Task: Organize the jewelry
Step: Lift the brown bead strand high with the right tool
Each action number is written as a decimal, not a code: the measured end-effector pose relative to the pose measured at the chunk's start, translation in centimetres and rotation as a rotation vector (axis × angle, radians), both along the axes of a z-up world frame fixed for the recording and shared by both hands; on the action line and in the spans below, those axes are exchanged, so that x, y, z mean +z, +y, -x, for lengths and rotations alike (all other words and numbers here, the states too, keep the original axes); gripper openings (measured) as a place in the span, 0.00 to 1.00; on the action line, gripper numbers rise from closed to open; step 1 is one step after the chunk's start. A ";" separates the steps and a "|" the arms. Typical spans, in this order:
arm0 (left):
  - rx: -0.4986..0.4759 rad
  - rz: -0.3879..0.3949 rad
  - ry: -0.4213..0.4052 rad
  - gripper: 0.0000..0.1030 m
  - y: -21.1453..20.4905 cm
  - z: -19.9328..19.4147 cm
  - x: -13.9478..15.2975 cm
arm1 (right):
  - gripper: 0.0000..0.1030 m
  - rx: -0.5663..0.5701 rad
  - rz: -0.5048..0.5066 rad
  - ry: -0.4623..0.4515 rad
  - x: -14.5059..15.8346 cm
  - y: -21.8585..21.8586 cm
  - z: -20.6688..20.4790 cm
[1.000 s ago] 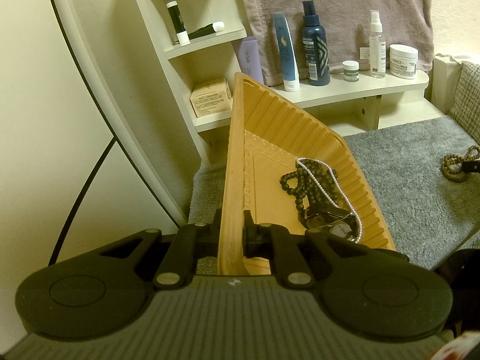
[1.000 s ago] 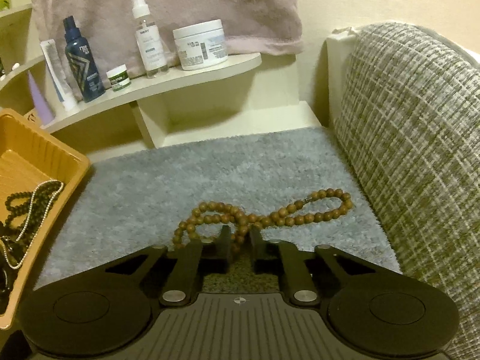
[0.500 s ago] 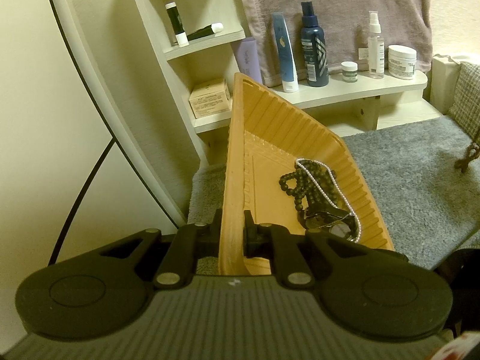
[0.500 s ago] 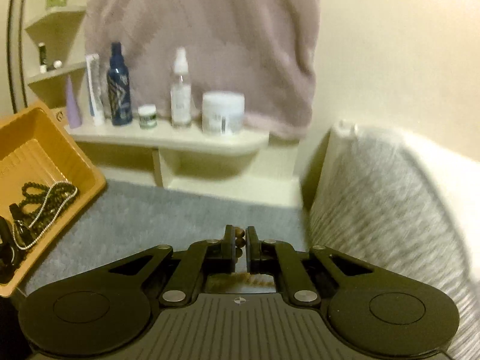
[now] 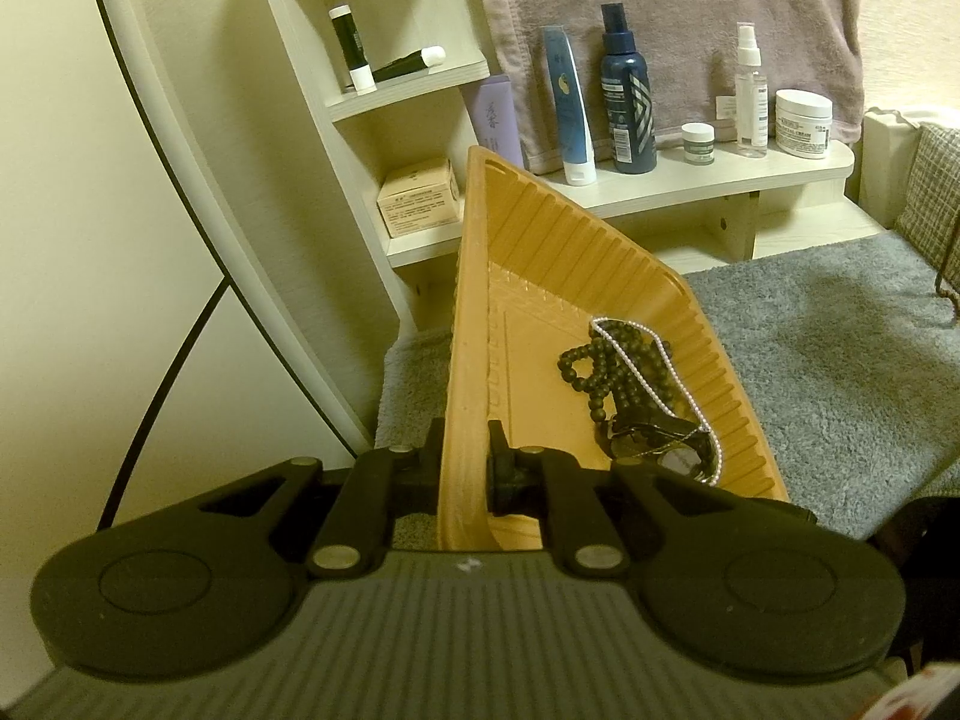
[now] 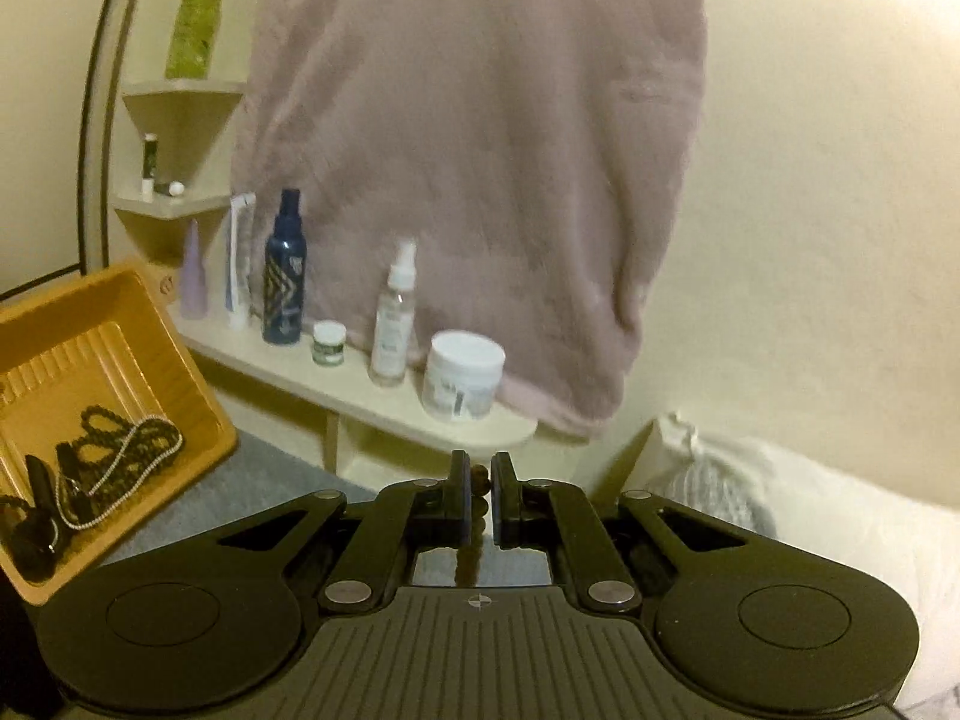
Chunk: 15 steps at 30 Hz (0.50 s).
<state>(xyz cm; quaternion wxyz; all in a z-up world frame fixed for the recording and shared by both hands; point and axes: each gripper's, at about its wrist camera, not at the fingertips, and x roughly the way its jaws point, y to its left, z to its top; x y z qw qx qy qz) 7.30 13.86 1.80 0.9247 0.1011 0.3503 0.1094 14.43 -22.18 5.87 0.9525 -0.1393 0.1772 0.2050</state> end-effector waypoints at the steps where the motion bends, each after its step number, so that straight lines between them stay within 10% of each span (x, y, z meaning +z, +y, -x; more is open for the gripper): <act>1: 0.001 0.001 0.000 0.10 0.0 0.0 0.0 | 0.06 0.006 0.003 -0.006 0.2 0.1 0.0; 15: 0.000 0.000 0.001 0.10 0.0 0.0 0.0 | 0.06 0.100 0.022 -0.033 2.2 2.5 0.0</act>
